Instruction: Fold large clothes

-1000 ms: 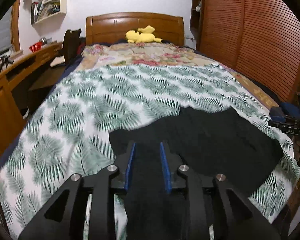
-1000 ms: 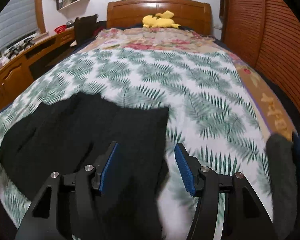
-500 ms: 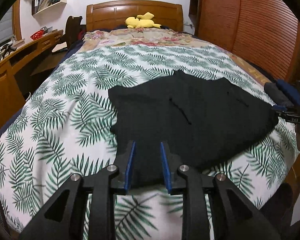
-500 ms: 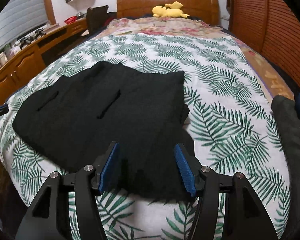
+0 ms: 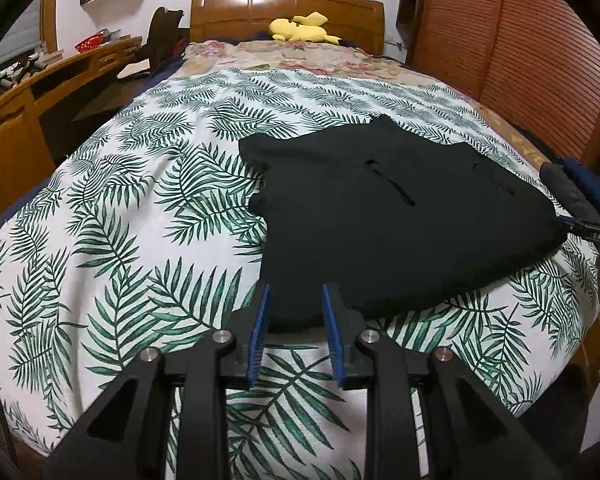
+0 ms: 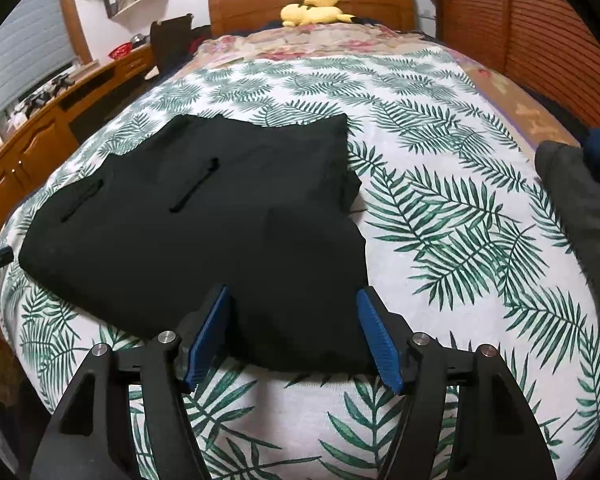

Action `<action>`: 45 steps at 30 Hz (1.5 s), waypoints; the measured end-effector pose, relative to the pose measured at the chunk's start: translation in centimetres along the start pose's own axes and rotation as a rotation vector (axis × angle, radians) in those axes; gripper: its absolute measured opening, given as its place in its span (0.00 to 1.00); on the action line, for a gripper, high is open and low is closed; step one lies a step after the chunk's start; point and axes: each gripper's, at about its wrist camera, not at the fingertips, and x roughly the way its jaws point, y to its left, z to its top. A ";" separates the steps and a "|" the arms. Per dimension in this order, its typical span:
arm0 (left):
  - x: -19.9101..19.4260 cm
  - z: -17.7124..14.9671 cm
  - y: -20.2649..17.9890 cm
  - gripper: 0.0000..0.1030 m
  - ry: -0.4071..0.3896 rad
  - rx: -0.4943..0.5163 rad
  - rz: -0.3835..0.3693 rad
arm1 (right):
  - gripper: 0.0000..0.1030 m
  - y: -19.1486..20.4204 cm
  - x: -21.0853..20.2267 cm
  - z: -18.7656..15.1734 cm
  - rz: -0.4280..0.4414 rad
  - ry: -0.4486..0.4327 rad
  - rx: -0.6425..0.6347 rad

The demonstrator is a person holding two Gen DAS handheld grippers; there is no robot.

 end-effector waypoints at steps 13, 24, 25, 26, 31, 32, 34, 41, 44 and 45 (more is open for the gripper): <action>3.2 -1.3 1.4 0.34 0.073 -0.033 0.009 | 0.70 -1.0 1.0 -0.9 0.001 0.024 0.065; 4.6 -1.1 1.4 0.35 0.091 -0.050 0.007 | 0.75 -1.6 2.2 -2.0 0.090 0.064 0.145; 4.6 -1.0 1.4 0.35 0.091 -0.051 0.006 | 0.73 -1.6 2.2 -2.0 0.097 0.063 0.148; 4.6 -1.0 1.3 0.34 0.089 -0.049 0.006 | 0.65 -1.5 2.1 -2.0 0.105 0.064 0.152; 4.3 -0.8 1.0 0.12 0.089 -0.026 -0.024 | 0.16 -1.4 0.9 -1.7 0.139 0.031 0.130; 4.0 -0.8 0.8 0.07 0.080 -0.018 -0.023 | 0.14 -1.3 0.6 -1.7 0.141 0.019 0.127; 3.2 -0.8 0.2 0.03 0.066 0.009 -0.010 | 0.11 -1.0 -0.5 -1.5 0.142 -0.006 0.116; -0.5 -1.4 -2.3 0.02 0.030 0.082 0.001 | 0.08 0.0 -4.4 -0.8 0.134 -0.096 0.090; -2.6 -2.4 -3.3 0.02 0.022 0.086 -0.037 | 0.08 -0.2 -6.5 -1.3 0.128 -0.117 0.083; -3.1 -2.7 -3.7 0.02 0.021 0.086 -0.048 | 0.08 -0.4 -7.2 -1.6 0.124 -0.122 0.082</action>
